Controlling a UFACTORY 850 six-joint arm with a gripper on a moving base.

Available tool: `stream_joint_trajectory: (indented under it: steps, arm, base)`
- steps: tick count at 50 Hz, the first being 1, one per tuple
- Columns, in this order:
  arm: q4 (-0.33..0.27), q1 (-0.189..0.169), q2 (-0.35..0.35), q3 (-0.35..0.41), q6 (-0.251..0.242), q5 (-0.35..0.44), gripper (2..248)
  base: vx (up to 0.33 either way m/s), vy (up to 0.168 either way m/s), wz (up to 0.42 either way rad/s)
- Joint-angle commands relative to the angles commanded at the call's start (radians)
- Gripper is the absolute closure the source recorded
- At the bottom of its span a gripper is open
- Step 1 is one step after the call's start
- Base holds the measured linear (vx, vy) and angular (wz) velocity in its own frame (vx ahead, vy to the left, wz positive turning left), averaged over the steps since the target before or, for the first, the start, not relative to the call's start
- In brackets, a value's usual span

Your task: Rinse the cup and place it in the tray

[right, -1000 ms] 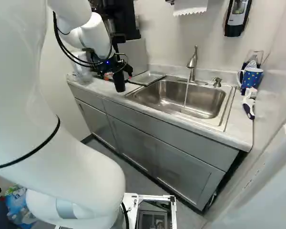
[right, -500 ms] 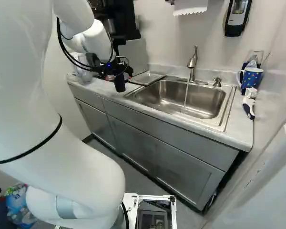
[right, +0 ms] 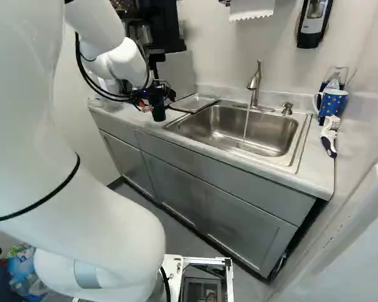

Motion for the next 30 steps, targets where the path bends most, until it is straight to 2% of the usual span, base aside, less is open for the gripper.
stream_joint_trajectory:
  steps: [30]
  arm:
    - [0.0,0.007,0.034,0.101,0.0,0.216,3]
  base:
    - [0.0,0.0,0.0]
